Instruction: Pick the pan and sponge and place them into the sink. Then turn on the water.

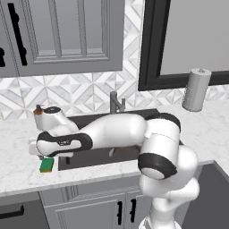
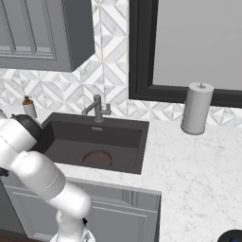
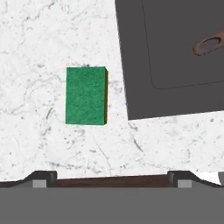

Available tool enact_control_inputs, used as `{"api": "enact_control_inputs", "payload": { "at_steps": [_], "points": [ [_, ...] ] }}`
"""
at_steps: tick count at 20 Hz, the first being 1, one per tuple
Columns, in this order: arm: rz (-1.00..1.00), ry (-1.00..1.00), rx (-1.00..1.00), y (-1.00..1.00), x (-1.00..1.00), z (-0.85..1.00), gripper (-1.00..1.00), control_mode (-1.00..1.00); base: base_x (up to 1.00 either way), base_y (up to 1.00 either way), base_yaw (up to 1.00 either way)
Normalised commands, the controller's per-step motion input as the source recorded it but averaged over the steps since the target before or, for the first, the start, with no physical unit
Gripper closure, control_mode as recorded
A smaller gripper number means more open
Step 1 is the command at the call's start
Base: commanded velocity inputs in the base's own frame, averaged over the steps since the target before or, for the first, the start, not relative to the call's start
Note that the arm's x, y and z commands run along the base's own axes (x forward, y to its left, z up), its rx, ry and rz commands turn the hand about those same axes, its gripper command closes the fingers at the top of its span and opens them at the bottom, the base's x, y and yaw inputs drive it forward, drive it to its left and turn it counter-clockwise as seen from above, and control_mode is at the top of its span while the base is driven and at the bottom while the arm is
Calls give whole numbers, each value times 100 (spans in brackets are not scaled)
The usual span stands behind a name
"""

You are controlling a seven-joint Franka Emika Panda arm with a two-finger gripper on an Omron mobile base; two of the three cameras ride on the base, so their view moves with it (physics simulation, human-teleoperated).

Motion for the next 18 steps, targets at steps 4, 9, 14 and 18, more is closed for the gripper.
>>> {"api": "enact_control_inputs", "payload": {
  "at_steps": [4,9,14,18],
  "points": [
    [-6,0,-4,15,1,-15,-100,-100,0,0,0],
    [-4,1,-2,2,0,-7,-100,-100,0,0,0],
    [-2,0,-2,2,5,-7,-100,-100,0,0,0],
    [0,0,0,0,12,-15,-100,-100,0,0,0]
  ]
}}
